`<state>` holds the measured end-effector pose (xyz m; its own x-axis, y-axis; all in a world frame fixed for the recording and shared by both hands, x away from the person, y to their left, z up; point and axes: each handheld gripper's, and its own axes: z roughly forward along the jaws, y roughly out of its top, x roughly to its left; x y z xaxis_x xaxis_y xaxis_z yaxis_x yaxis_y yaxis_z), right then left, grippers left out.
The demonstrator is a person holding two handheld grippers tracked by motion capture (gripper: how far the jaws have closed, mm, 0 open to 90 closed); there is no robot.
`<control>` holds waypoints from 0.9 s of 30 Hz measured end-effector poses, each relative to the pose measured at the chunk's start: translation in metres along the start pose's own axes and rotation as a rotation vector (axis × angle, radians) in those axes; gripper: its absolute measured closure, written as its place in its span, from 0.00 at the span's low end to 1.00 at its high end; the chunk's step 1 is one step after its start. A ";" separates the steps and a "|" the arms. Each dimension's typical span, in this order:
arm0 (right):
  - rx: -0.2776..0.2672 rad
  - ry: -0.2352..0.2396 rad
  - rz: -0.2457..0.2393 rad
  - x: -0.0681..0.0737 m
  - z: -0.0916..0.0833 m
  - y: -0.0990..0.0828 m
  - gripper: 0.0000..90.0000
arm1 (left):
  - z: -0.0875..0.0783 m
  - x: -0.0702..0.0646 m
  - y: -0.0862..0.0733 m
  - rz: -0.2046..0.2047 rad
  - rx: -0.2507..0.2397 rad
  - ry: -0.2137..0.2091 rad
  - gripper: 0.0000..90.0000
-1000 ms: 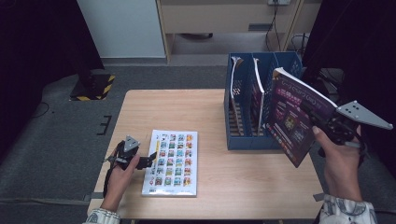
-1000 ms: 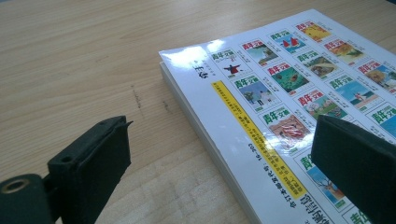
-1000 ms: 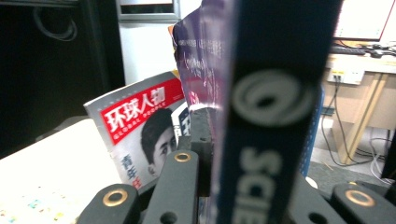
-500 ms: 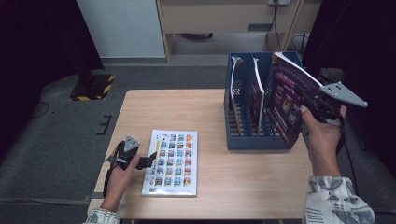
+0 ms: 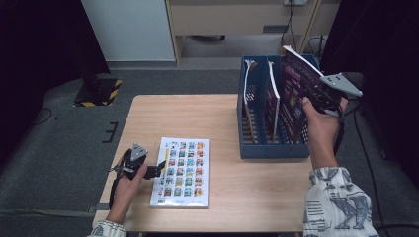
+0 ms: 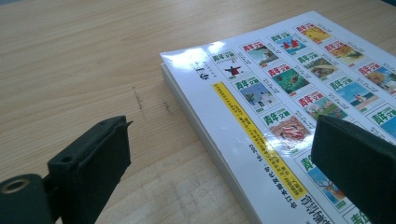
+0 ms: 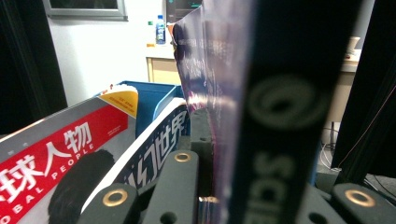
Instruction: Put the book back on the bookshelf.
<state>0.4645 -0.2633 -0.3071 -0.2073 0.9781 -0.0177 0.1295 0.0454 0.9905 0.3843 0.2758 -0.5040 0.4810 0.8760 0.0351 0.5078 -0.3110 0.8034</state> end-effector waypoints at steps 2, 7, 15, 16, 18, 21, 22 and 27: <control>-0.002 0.000 -0.001 0.001 0.004 -0.002 0.93 | 0.000 0.000 0.000 0.003 0.001 -0.001 0.05; -0.012 0.007 0.004 0.001 0.009 -0.006 0.93 | 0.001 -0.001 0.000 0.002 0.002 -0.004 0.05; -0.008 -0.005 0.002 0.003 0.022 -0.012 0.93 | 0.000 0.000 0.000 0.004 0.003 0.001 0.05; -0.009 -0.007 0.003 0.003 0.024 -0.013 0.93 | 0.000 0.000 0.000 0.004 0.002 0.001 0.05; -0.010 -0.008 -0.002 0.005 0.028 -0.014 0.93 | 0.000 0.000 0.000 0.002 0.000 0.003 0.05; -0.017 -0.008 0.000 0.006 0.032 -0.016 0.93 | 0.001 0.000 0.000 0.002 -0.002 0.004 0.05; -0.016 -0.005 0.002 0.006 0.033 -0.017 0.93 | 0.001 0.000 0.000 0.002 -0.001 0.003 0.05; -0.007 -0.014 0.002 0.008 0.040 -0.025 0.93 | 0.002 0.000 0.000 0.007 0.003 0.002 0.05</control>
<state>0.4984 -0.2480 -0.3372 -0.1936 0.9809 -0.0178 0.1233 0.0423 0.9915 0.3854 0.2747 -0.5051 0.4834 0.8744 0.0419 0.5062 -0.3183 0.8016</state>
